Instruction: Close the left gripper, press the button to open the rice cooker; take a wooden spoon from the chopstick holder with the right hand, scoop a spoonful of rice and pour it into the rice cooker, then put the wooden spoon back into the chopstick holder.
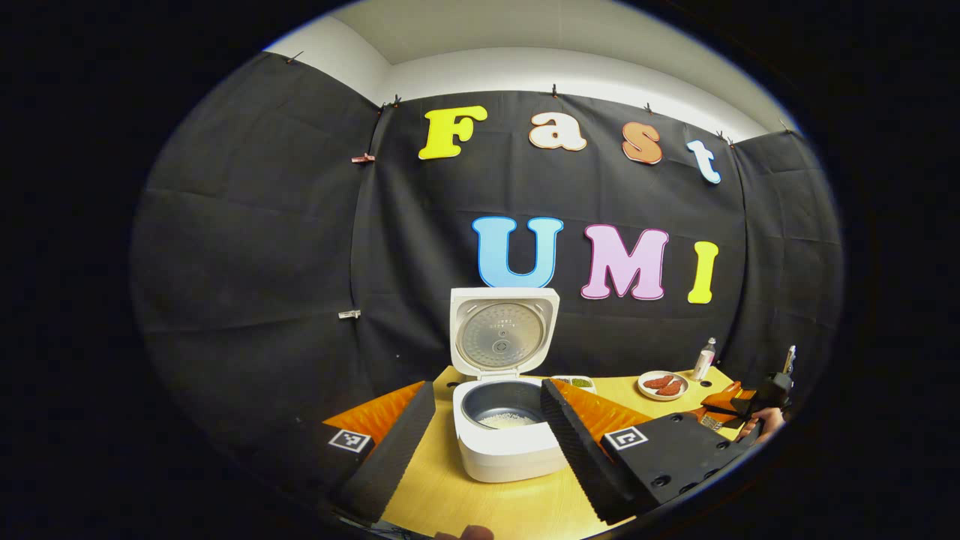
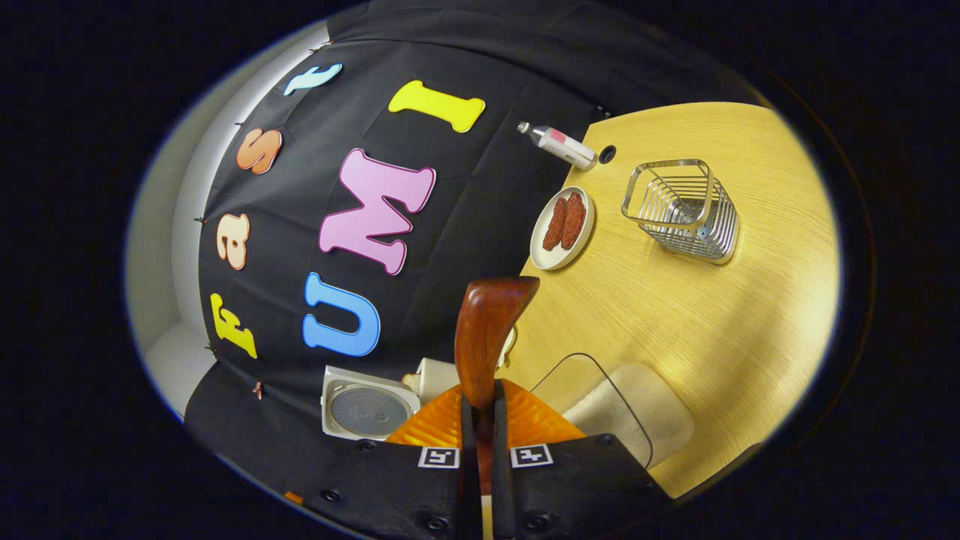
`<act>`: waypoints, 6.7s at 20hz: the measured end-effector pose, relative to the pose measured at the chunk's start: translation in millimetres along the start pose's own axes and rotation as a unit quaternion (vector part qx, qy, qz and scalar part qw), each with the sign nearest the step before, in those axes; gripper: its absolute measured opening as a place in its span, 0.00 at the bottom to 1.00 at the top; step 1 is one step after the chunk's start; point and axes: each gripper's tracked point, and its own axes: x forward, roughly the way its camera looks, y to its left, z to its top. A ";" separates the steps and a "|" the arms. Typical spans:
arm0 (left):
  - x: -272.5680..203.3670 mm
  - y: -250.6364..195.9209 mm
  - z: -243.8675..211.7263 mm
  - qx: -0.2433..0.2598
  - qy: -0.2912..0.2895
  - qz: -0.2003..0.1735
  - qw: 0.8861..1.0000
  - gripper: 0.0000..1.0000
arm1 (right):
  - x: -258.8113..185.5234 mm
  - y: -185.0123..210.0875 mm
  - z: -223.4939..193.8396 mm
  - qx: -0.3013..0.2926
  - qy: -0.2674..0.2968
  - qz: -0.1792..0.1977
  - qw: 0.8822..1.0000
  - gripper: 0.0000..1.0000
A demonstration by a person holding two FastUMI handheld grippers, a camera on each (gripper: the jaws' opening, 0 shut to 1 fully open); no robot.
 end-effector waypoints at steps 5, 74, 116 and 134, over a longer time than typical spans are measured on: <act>-3.2 -0.4 -11.9 -0.008 0.008 -0.006 1.000 0.97 | -2.0 53.4 -2.5 -0.007 0.010 0.015 1.000 0.10; -14.8 89.7 -88.0 -0.034 0.051 0.044 0.997 0.95 | 146.5 263.6 -347.3 -0.785 0.064 0.222 0.574 0.10; -12.6 -28.7 -20.9 -0.005 0.034 0.029 0.999 0.95 | -43.9 81.0 208.0 -0.297 -0.093 0.007 0.950 0.10; -23.8 -95.9 -19.7 0.026 0.058 0.087 0.994 0.95 | 60.3 -121.8 233.3 -0.402 0.032 -0.074 0.912 0.10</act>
